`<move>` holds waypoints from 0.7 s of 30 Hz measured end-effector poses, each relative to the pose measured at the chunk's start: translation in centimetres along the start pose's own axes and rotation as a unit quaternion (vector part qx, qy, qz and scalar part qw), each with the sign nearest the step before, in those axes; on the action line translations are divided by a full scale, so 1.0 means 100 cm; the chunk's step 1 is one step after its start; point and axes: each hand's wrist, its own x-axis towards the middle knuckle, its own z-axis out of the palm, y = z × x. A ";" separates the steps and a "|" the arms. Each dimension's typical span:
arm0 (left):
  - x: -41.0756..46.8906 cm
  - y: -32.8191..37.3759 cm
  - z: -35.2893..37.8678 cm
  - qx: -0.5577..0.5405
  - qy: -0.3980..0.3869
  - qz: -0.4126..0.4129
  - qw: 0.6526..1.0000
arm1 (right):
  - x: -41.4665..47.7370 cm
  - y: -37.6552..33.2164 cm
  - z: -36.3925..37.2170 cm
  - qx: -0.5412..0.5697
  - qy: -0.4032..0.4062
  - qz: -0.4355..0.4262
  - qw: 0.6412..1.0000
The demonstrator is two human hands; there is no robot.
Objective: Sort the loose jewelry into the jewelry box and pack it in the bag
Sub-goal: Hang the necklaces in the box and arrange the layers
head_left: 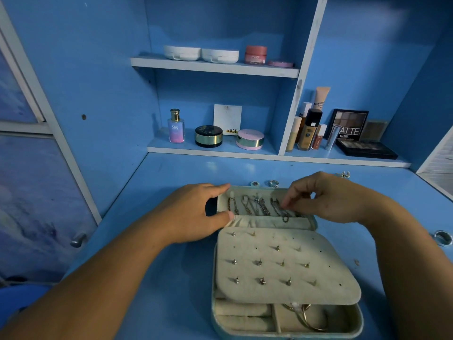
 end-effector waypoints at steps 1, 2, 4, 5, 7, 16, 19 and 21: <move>0.000 0.000 0.000 -0.002 0.001 -0.001 1.000 | -0.001 -0.001 0.001 -0.010 -0.034 0.009 0.999; -0.001 0.001 0.000 -0.005 0.002 -0.001 1.000 | -0.001 -0.002 0.003 -0.019 -0.058 0.018 0.998; -0.001 0.000 -0.001 -0.012 0.003 -0.003 1.000 | 0.000 -0.003 0.005 -0.029 -0.066 0.030 0.997; -0.002 0.001 -0.001 -0.012 0.002 -0.004 1.000 | 0.001 -0.002 0.005 -0.034 -0.057 0.030 0.997; -0.001 0.001 -0.001 -0.013 -0.001 -0.006 1.000 | 0.004 0.001 0.006 -0.043 -0.036 0.028 0.998; -0.002 0.004 -0.002 -0.021 -0.012 -0.014 1.000 | 0.003 0.001 0.008 -0.053 -0.014 0.029 0.998; -0.002 0.004 -0.002 -0.014 -0.004 -0.015 1.000 | 0.003 0.009 -0.001 -0.050 0.103 0.048 0.992; -0.002 0.004 -0.001 -0.009 0.016 -0.029 0.999 | 0.005 0.019 -0.003 -0.077 0.109 0.123 0.983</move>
